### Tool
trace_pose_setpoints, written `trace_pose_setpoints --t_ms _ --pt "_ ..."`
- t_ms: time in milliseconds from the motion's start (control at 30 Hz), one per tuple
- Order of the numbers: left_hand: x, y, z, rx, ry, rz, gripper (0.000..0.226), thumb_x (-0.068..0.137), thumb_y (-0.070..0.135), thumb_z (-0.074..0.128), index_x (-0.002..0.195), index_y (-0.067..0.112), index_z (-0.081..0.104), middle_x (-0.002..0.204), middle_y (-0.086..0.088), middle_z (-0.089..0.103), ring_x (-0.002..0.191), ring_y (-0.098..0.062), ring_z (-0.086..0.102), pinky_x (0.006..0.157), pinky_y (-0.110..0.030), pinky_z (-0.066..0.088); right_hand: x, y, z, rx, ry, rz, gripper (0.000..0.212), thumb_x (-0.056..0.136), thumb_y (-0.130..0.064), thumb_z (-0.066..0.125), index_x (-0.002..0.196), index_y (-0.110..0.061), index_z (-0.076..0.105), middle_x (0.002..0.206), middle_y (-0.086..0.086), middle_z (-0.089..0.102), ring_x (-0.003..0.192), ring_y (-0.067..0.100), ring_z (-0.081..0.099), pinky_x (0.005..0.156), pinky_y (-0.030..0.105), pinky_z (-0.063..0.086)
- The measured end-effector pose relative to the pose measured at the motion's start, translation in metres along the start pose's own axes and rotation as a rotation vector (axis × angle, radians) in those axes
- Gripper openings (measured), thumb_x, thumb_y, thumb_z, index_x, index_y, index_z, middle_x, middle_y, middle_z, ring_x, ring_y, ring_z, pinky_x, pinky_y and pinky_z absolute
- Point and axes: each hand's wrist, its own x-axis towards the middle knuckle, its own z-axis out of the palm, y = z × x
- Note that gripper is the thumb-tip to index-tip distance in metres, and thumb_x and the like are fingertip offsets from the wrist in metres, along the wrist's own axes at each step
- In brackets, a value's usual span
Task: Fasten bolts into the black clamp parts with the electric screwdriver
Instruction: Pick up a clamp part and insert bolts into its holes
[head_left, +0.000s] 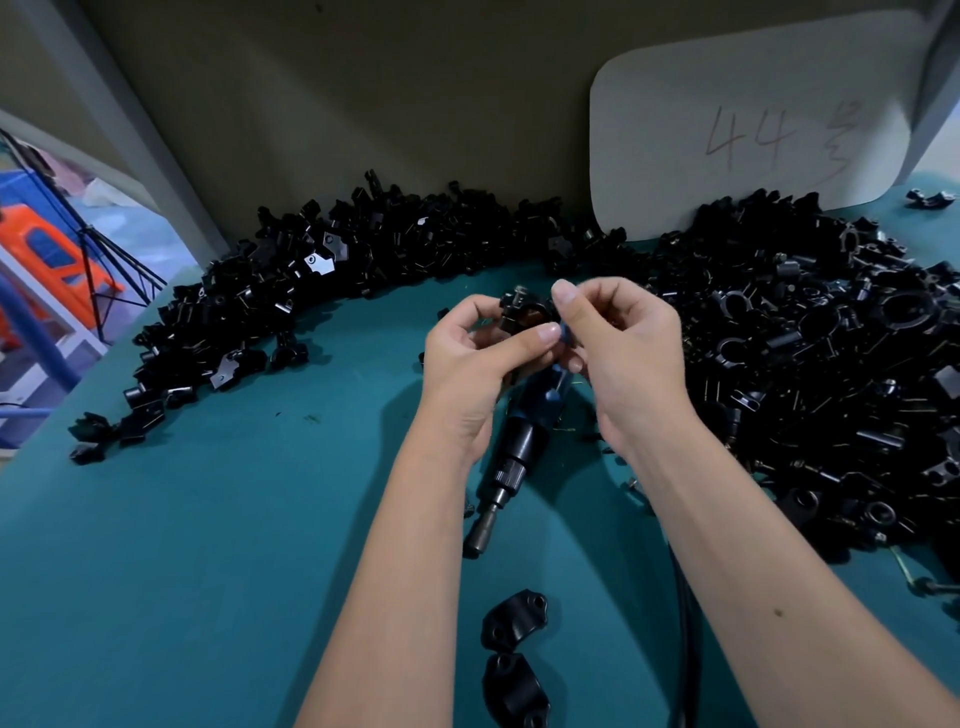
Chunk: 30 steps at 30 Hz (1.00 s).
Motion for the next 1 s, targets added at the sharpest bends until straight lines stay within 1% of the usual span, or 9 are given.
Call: trace_pose_setpoints --t_ms 100,233,333,467,533,633,733,900,1000 --pt "0.000 0.005 -0.009 -0.126 -0.074 -0.090 0.025 0.077 0.000 0.082 0.097 0.004 0.067 0.086 -0.013 0.075 0.074 -0.021 0.074 0.072 -0.024 0.060 -0.002 -0.004 -0.004 0.050 -0.156 0.043 0.015 0.102 -0.019 0.065 0.096 -0.017 0.079 0.081 0.001 0.071 0.064 0.010 0.058 0.052 0.022 0.045" --pt "-0.002 0.010 -0.012 -0.222 -0.110 -0.186 0.038 0.079 0.006 0.078 0.114 -0.003 0.067 0.100 -0.020 0.073 0.075 -0.019 0.073 0.069 -0.020 0.059 -0.005 -0.007 -0.004 0.141 -0.278 0.142 0.020 0.102 -0.019 0.063 0.096 -0.019 0.082 0.085 0.001 0.074 0.064 0.008 0.059 0.056 0.020 0.047" --pt "-0.003 0.011 -0.012 -0.246 -0.139 -0.203 0.027 0.080 0.006 0.077 0.106 0.002 0.069 0.095 -0.014 0.076 0.072 -0.017 0.073 0.066 -0.018 0.058 -0.005 -0.009 -0.003 0.192 -0.272 0.172 0.016 0.095 -0.022 0.068 0.089 -0.018 0.083 0.087 0.005 0.075 0.064 0.011 0.062 0.062 0.023 0.051" --pt "-0.004 0.008 -0.008 -0.167 -0.119 -0.097 0.025 0.080 -0.002 0.079 0.096 0.005 0.062 0.082 -0.008 0.074 0.070 -0.018 0.073 0.068 -0.021 0.059 -0.003 -0.011 -0.002 0.136 -0.191 0.122 0.014 0.095 -0.016 0.071 0.085 -0.015 0.081 0.083 0.004 0.076 0.068 0.010 0.067 0.058 0.021 0.052" --pt "-0.004 0.007 -0.005 -0.079 -0.085 -0.035 0.030 0.079 -0.007 0.081 0.097 0.004 0.059 0.080 -0.010 0.073 0.070 -0.022 0.074 0.069 -0.024 0.059 -0.003 -0.010 -0.002 0.087 -0.124 0.083 0.008 0.092 -0.015 0.076 0.084 -0.012 0.078 0.081 0.003 0.075 0.070 0.013 0.069 0.060 0.023 0.054" --pt "-0.004 0.006 -0.002 -0.012 -0.058 0.002 0.033 0.078 -0.009 0.082 0.098 0.005 0.059 0.084 -0.015 0.072 0.072 -0.030 0.074 0.069 -0.028 0.060 -0.001 -0.006 -0.002 0.044 -0.048 0.063 0.012 0.088 -0.014 0.081 0.079 -0.008 0.076 0.074 0.007 0.073 0.064 0.014 0.067 0.056 0.022 0.053" --pt "-0.005 0.005 0.002 -0.013 -0.043 -0.009 0.028 0.079 -0.010 0.081 0.089 0.007 0.060 0.082 -0.015 0.071 0.069 -0.026 0.073 0.069 -0.027 0.060 0.001 -0.003 -0.004 0.024 -0.036 0.030 0.015 0.089 -0.013 0.080 0.076 -0.006 0.075 0.071 0.006 0.072 0.063 0.015 0.065 0.056 0.023 0.053" --pt "-0.007 0.010 0.004 -0.232 -0.104 -0.183 0.020 0.080 0.000 0.079 0.097 0.003 0.070 0.085 -0.011 0.075 0.071 -0.018 0.074 0.066 -0.019 0.059 0.006 -0.005 -0.013 0.021 -0.160 -0.115 0.018 0.083 -0.024 0.079 0.085 -0.006 0.077 0.087 0.003 0.069 0.081 0.019 0.064 0.072 0.031 0.053" --pt "-0.009 0.014 -0.002 -0.314 -0.171 -0.300 0.011 0.083 0.013 0.075 0.091 0.009 0.081 0.092 -0.012 0.077 0.072 -0.014 0.074 0.062 -0.016 0.058 0.006 -0.009 -0.017 0.075 -0.317 -0.062 0.017 0.090 -0.023 0.072 0.096 -0.009 0.080 0.098 0.004 0.071 0.090 0.020 0.067 0.076 0.030 0.056"
